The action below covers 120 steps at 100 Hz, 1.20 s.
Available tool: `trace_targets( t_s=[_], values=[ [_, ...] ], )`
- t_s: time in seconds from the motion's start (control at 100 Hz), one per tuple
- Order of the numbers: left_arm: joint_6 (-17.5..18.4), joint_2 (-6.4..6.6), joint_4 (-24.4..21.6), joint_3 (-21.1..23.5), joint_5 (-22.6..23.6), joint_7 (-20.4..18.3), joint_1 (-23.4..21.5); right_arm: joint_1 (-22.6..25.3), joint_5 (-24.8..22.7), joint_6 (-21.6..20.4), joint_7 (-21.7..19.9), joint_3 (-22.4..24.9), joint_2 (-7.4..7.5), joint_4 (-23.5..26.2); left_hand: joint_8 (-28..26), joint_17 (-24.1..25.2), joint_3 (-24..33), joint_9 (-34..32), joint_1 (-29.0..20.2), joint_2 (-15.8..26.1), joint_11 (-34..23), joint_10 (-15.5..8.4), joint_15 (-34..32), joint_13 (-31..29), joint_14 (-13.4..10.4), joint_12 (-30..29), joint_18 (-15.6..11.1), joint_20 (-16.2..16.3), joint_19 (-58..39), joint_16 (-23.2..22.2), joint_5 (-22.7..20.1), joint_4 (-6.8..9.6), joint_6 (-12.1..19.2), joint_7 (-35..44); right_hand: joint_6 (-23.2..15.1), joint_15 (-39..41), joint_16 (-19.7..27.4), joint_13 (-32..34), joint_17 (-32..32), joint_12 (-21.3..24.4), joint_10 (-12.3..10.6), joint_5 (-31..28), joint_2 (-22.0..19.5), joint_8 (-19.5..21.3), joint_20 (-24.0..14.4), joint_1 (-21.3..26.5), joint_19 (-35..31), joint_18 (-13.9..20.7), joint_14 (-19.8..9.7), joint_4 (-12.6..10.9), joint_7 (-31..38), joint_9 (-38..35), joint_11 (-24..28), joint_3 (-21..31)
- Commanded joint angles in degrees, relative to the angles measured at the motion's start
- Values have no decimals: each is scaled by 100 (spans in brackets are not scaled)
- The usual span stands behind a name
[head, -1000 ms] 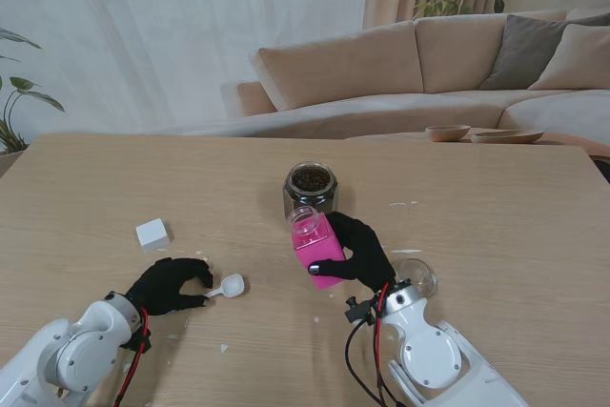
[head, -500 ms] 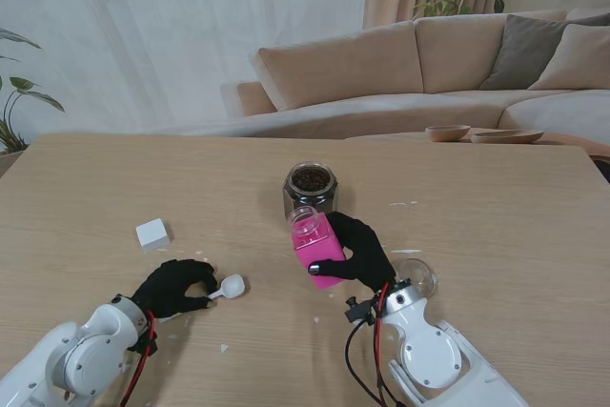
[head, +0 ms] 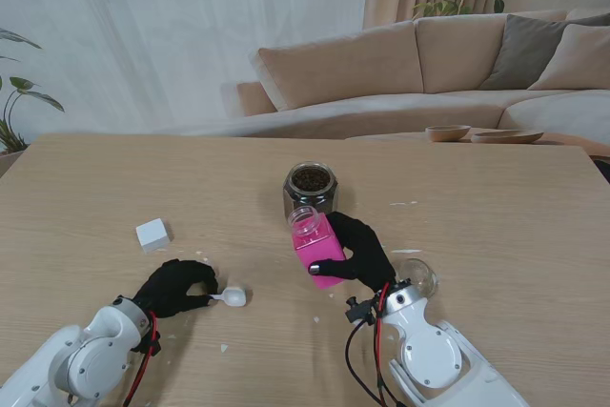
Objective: Portion coffee beans from the glass jar into the coffee jar
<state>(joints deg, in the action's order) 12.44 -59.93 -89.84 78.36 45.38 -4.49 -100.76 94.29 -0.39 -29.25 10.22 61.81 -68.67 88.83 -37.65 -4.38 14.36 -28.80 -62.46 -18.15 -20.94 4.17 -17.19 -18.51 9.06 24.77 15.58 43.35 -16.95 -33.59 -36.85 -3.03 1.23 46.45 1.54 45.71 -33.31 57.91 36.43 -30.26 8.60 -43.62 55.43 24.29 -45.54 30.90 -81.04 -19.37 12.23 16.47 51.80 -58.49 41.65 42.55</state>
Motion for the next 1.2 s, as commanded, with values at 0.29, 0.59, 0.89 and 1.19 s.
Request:
trace_targets(
  t_s=[0.29,0.59,0.89,1.19],
  values=[
    [194,-60,-112,107,4,27,-154,15,29,15,-104,-15,-10,-1,262,-227,-11,-2042,-345,-62,309,-372,-485,-839,-77,1612,47,153,-820,-263,-471,25,308,180,-1104,563,-209,344,-26,-225,-525,-688,-1057,237,-110,1483,-143,83,-291,-235,963,-407,612,1645],
    [263,-64,-193,162,-71,-6,-185,0,37,18,-110,-26,-11,-16,363,-403,-102,-2826,-415,-25,537,-190,-1061,-1441,-15,1395,12,297,-2335,-490,-765,36,264,-4,-1108,563,-208,341,-26,-223,-527,-690,-1061,241,-111,1484,-146,87,-299,-236,964,-399,610,1644],
    [244,-58,-254,186,-236,-158,-203,-2,51,31,-114,-25,-12,-16,197,-737,-226,-2875,-751,308,-287,239,-2228,-1974,385,1272,205,534,-4097,-1253,-631,90,56,-206,-1094,569,-209,344,-29,-224,-520,-684,-1072,241,-114,1481,-151,82,-284,-234,962,-397,614,1638],
    [238,-58,-268,183,-356,-234,-190,-4,74,39,-115,-28,-15,-18,-371,-1353,-213,-2540,-1133,554,-1193,623,-3706,-2631,531,1941,567,1116,-5670,-2110,-269,128,-177,180,-1072,579,-211,343,-32,-223,-507,-684,-1069,237,-119,1479,-163,82,-281,-229,959,-402,619,1638]
  ],
)
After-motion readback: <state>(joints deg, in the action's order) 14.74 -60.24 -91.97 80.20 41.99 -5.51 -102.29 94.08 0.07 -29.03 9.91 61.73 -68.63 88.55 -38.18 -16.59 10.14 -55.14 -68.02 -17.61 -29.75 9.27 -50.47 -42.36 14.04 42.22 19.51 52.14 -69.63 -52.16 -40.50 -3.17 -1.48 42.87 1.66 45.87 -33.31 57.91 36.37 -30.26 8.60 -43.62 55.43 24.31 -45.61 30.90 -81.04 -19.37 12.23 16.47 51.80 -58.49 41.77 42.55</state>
